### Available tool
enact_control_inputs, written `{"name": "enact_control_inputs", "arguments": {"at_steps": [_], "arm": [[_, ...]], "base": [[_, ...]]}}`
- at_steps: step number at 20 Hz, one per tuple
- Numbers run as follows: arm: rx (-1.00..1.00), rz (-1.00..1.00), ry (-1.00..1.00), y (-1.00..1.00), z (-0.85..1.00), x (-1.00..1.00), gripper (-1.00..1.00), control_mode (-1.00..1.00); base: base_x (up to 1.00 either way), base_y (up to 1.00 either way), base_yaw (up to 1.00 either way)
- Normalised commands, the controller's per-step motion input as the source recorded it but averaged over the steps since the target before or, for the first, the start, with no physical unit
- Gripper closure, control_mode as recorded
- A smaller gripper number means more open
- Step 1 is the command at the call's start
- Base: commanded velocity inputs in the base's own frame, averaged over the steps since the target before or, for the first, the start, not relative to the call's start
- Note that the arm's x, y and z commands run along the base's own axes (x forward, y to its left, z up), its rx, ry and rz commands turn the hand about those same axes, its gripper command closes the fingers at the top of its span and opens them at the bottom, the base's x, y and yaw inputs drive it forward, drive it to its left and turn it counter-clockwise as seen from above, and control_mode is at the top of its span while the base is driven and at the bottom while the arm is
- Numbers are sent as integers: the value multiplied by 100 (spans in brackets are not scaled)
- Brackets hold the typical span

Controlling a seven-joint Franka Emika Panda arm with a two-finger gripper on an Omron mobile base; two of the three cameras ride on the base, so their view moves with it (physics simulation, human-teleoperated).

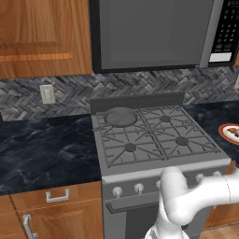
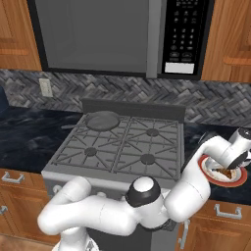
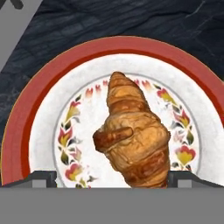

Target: Pick the croissant and place it on the pan. Then turn on the stove to warm the croissant.

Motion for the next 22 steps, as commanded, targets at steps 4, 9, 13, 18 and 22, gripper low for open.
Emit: {"name": "enact_control_inputs", "arguments": {"at_steps": [4,9,13,18,22], "arm": [[0,3,0,-6,-24,29,-100,-100],[0,4,0,-10,-27,27,-100,-100],[0,5,0,-12,-25,25,-100,-100],[-2,5,0,-1,-20,17,-100,-100],[-6,2,3,0,-14,16,100,-100]], "base": [[0,0,0],[0,0,0],[0,0,0],[0,0,0],[0,0,0]]}}
